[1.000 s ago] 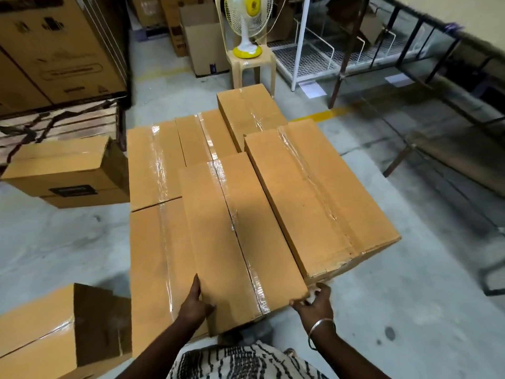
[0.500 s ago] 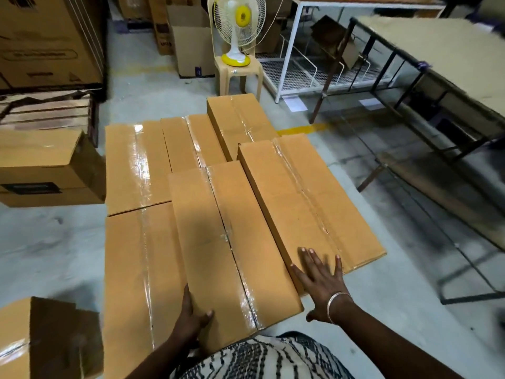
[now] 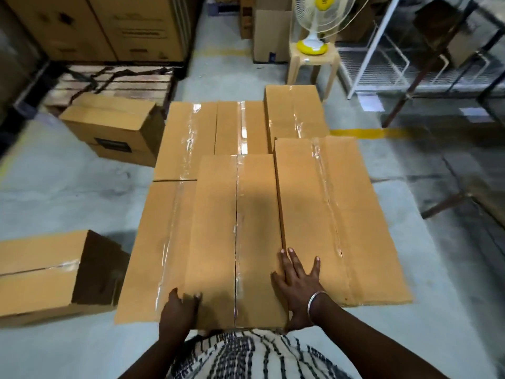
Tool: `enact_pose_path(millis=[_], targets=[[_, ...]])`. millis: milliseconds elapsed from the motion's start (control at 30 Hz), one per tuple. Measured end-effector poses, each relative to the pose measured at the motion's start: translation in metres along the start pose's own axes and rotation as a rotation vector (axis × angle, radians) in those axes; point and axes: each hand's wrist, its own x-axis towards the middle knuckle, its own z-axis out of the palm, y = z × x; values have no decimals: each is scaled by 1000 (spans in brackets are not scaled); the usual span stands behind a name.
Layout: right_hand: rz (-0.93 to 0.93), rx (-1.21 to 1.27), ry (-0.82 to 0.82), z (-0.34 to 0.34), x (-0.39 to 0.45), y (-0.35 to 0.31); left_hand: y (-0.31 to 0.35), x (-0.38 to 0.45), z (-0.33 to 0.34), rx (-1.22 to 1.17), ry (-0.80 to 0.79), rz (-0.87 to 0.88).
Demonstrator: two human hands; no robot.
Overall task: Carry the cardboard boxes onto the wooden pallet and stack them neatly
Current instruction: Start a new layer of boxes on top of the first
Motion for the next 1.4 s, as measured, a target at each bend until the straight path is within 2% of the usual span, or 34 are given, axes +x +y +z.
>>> enact_pose_path(millis=[67, 100, 267, 433, 600, 800, 1000, 1167, 1400], targets=[[-12, -8, 23, 2, 1, 1, -8, -19, 12, -45, 28, -133], [-17, -8, 30, 4, 0, 3, -14, -24, 18, -66, 38, -136], [-50, 31, 59, 9, -2, 6, -43, -5, 34, -106, 20, -114], [-65, 66, 104, 11, -2, 8, -37, -2, 26, -187, 0, -42], [-78, 86, 100, 10, 0, 7, -6, -27, 21, -31, -12, -55], [-57, 94, 105, 5, -5, 3, -29, -43, 9, 169, -65, 17], [33, 149, 42, -12, -7, -13, -68, -74, -25, 64, -93, 17], [78, 231, 174, -27, -7, -65, -127, -97, -66, -91, 1, -59], [-158, 163, 210, -62, 22, -218, -252, -117, -135, -288, 158, -165]])
